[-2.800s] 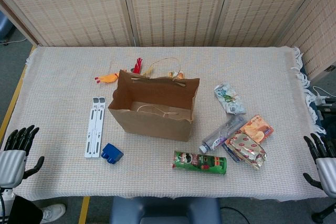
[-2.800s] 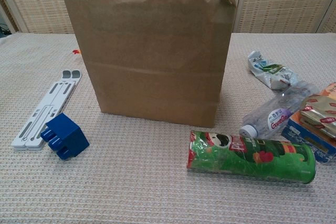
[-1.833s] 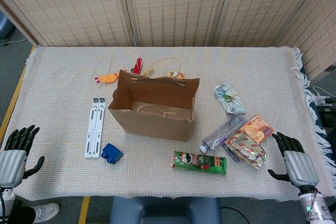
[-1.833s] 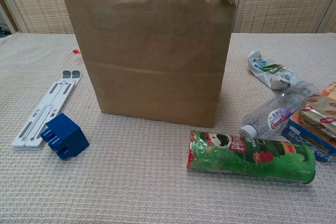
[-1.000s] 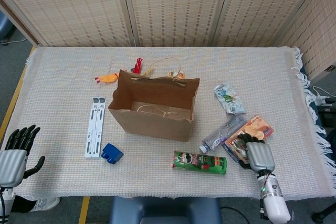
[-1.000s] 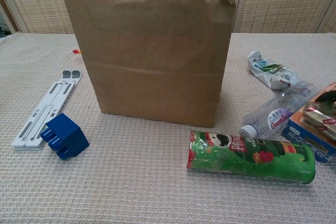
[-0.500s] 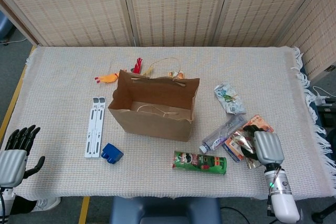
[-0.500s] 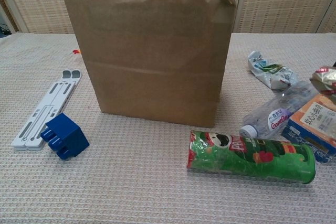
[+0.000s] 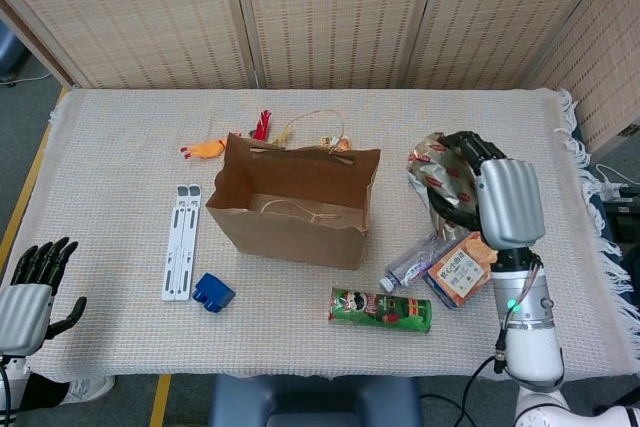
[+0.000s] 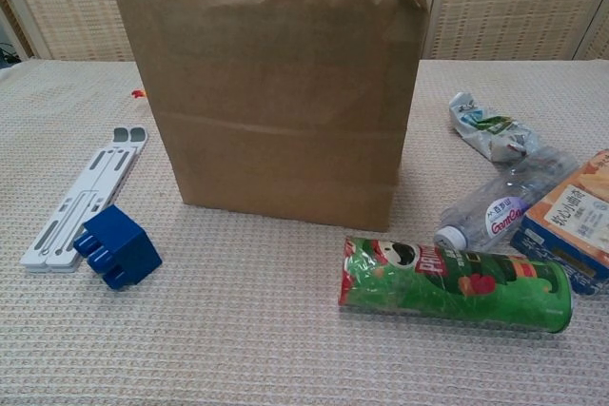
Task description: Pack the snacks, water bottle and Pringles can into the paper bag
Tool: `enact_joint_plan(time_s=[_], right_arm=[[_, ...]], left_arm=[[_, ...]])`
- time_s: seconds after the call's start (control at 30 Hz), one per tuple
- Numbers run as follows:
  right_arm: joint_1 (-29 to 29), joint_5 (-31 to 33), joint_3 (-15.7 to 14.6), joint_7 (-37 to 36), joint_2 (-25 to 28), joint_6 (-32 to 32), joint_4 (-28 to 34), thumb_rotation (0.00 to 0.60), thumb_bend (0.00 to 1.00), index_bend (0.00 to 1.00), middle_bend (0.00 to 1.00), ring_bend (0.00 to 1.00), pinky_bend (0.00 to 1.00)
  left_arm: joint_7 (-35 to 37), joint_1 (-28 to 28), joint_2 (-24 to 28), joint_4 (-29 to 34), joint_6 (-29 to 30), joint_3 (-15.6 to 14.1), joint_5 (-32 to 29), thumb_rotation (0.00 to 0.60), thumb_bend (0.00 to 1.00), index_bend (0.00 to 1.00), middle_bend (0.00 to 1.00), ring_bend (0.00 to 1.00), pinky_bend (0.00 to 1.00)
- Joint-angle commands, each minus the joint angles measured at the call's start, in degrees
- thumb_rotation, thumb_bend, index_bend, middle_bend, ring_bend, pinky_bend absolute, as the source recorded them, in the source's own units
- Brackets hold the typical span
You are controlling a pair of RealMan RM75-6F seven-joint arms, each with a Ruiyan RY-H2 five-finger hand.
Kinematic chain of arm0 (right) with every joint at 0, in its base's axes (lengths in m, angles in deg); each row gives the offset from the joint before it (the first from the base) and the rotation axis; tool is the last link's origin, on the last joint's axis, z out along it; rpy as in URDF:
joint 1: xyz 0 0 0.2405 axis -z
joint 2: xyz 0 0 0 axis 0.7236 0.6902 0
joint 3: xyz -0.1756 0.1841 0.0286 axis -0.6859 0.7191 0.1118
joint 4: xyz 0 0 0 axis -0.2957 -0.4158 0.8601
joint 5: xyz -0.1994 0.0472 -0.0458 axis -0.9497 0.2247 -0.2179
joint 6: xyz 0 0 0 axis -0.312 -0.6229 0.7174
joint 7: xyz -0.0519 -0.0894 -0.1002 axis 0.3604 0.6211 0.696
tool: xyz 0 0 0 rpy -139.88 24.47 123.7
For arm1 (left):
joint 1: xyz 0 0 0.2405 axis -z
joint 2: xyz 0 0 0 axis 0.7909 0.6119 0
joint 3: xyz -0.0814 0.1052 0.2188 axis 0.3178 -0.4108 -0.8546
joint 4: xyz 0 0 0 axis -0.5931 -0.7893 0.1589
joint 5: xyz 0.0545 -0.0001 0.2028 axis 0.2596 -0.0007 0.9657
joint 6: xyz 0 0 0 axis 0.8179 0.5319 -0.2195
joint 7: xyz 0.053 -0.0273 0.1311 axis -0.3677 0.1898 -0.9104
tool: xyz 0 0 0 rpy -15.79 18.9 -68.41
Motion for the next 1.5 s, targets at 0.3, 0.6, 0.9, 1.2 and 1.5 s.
enact_joint_plan(time_s=[0.3,0.6,0.9,1.2,1.5], right_arm=[[-26.1,12.6,5.9,12.5,-20.8,-4.3,-18.0,0.6,0.37,0.68,0.54,0.6,0.69],[-32.5,15.6,0.9,11.4,-29.9,1.2,-32.5,0.6,0.37,0.65,0.54,0.58,0.66],[-32.6,19.6,0.3,14.5,-28.7,1.7,-30.6,0.6,0.13,0.0,0.14,0.08,0.23],[-28.4,16.6,4.3,11.2,-20.2,-1.8,-19.9,0.6,0.11,0.0,0.11,0.05,0.14],[-10.3,11.2,-4.1,4.7,1.1,-0.7,-3.6,0.6,0.11,0.0,0.11,0.05,0.11]], left_arm=[[0.3,0.8,0.3,0.2,-1.3,0.3,-0.7,0.6,0.37,0.0,0.0,0.0,0.0],[1.1,1.3,0.9,0.6,-2.4,0.4,-1.2,0.6,0.37,0.0,0.0,0.0,0.0],[2.0,1.3,1.0,0.2,-2.3,0.2,-0.8,0.6,0.37,0.0,0.0,0.0,0.0],[0.6,1.2,0.7,0.5,-2.0,0.3,-1.2,0.6,0.37,0.0,0.0,0.0,0.0],[-0.2,1.1,0.5,0.7,-1.7,0.4,-1.3,0.6,0.37,0.0,0.0,0.0,0.0]])
